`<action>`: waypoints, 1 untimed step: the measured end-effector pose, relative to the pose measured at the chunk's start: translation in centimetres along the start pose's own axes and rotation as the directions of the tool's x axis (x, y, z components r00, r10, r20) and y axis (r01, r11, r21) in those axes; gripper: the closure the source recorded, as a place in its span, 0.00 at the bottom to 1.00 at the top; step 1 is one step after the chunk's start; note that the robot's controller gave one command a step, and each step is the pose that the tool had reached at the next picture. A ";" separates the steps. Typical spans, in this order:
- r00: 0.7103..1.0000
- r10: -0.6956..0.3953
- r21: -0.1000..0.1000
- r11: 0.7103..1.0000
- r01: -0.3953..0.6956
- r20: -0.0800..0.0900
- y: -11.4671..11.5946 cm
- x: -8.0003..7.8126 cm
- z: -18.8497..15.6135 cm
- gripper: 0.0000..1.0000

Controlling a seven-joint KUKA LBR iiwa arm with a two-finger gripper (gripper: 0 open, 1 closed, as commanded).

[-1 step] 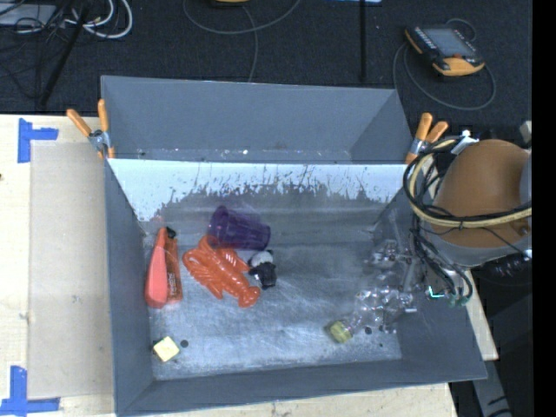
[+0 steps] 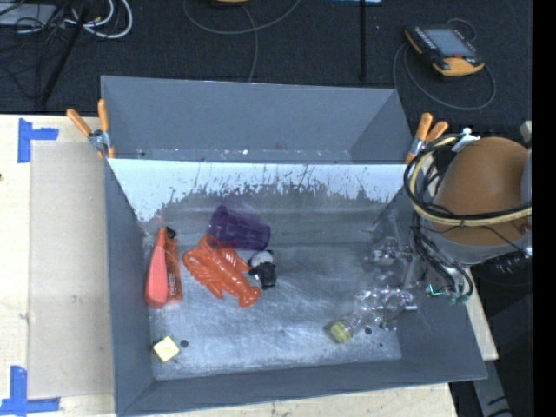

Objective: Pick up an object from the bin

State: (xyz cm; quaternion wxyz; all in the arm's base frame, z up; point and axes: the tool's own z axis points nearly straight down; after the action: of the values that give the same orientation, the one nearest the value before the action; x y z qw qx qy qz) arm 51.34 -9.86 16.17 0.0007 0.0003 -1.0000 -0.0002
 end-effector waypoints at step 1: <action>1.000 -0.001 -0.009 1.000 0.001 0.010 -0.8 -0.3 7.9 1.00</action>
Offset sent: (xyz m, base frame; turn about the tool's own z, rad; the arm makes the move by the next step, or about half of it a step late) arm 0.0000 0.0000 0.0000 0.0000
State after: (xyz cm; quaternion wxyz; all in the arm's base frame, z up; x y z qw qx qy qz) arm 51.64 -10.65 8.31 -0.0043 0.0008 -1.0000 -0.0046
